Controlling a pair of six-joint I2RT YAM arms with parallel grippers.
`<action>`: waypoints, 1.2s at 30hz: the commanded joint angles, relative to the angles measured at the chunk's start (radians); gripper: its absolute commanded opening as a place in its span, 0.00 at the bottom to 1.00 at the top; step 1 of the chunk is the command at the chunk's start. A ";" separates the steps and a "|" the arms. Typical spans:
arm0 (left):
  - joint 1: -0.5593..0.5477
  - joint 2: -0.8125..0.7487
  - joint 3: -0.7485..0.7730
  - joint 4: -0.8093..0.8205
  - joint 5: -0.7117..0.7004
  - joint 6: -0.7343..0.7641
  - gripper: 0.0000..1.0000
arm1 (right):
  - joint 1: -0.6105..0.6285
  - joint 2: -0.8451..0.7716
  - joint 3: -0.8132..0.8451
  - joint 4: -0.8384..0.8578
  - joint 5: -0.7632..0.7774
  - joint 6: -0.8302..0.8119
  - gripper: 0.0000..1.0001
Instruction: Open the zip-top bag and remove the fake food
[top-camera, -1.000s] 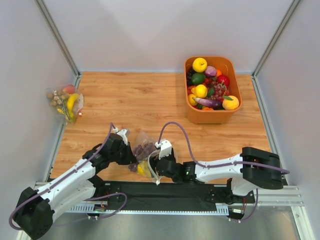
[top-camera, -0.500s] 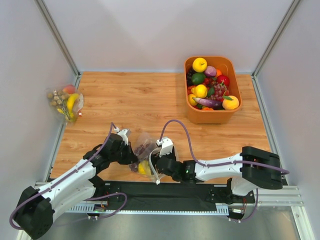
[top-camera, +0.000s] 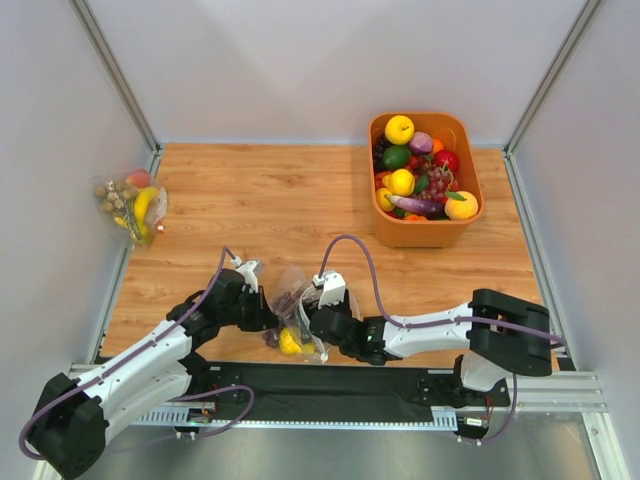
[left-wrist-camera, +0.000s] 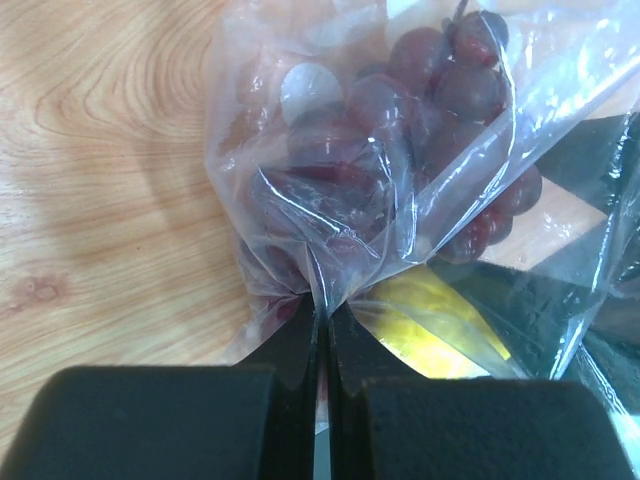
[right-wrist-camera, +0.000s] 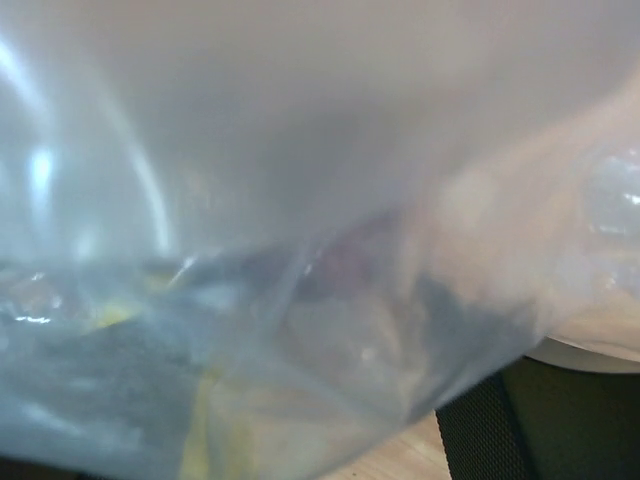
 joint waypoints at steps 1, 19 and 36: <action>-0.006 0.013 -0.022 0.001 0.030 -0.020 0.00 | 0.010 0.007 0.010 0.101 -0.061 -0.003 0.81; -0.006 0.040 -0.013 0.029 0.036 -0.020 0.00 | 0.062 0.005 0.042 0.121 -0.178 -0.032 0.85; -0.006 0.042 -0.007 0.027 0.045 -0.014 0.00 | 0.107 0.076 0.066 0.058 -0.195 -0.011 0.63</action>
